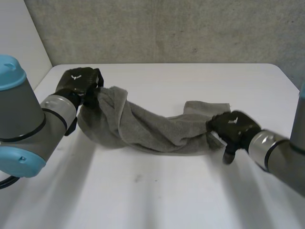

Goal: Fold the towel.

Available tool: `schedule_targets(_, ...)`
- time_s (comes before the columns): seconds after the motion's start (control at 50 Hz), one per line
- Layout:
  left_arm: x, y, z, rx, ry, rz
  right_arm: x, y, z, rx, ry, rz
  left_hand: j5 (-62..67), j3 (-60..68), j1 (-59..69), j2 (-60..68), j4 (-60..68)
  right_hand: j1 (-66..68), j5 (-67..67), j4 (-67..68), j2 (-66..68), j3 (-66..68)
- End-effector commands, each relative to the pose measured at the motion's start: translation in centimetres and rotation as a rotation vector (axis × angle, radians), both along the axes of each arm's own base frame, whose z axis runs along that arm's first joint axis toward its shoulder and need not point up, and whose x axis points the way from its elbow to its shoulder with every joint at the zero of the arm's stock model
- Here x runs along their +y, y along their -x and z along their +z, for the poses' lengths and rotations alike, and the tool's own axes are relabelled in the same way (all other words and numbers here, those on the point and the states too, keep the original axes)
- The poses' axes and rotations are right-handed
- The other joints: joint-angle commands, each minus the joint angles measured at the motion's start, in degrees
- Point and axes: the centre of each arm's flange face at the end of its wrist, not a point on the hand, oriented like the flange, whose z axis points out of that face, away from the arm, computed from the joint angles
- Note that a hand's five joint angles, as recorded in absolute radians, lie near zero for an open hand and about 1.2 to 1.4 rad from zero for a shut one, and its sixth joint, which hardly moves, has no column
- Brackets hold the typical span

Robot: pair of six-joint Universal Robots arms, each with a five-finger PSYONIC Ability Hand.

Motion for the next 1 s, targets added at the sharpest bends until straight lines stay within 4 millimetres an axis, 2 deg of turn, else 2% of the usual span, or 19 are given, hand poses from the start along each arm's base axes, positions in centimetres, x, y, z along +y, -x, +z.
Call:
schedule_targets(0.02, -0.2, 0.1, -1.8, -0.042, -0.030, -0.007, -0.5, -0.9, -3.6, -0.031, 0.037, 0.035, 1.3, 1.5, 1.5, 1.5, 1.5, 1.4, 0.1, 1.0, 1.6, 1.4)
schedule_targets(0.14, -0.3, 0.1, -2.7, -0.043, -0.033, -0.005, -1.2, -1.4, -5.5, -0.027, 0.025, 0.048, -11.1, -10.9, -10.9, -10.9, -10.9, 1.4, 0.1, 1.0, 1.6, 1.4)
schedule_targets(0.24, -0.2, 0.1, -3.3, -0.040, -0.018, -0.004, -1.9, -1.7, -6.4, -0.025, 0.012, 0.049, -21.4, -21.2, -21.2, -21.1, -21.1, 1.6, 0.2, 1.1, 1.7, 1.5)
schedule_targets(0.5, 0.1, -0.1, -4.0, -0.121, 0.004, -0.016, -3.7, -2.2, -6.8, -0.041, 0.072, 0.039, -48.1, -47.9, -47.9, -47.9, -47.9, 7.4, 6.1, 7.0, 7.6, 7.4)
schedule_targets(0.72, 0.6, -0.4, -3.7, -0.149, 0.011, -0.018, -4.5, -2.5, -7.7, -0.036, 0.065, 0.037, -51.3, -51.1, -51.1, -51.1, -51.1, 14.7, 13.4, 14.2, 14.9, 14.6)
schedule_targets(1.0, 0.7, -0.4, -4.0, -0.152, 0.002, -0.020, -5.7, -2.9, -7.3, -0.043, 0.098, 0.027, -51.2, -51.0, -51.0, -50.9, -50.9, 25.4, 24.1, 25.0, 25.6, 25.4)
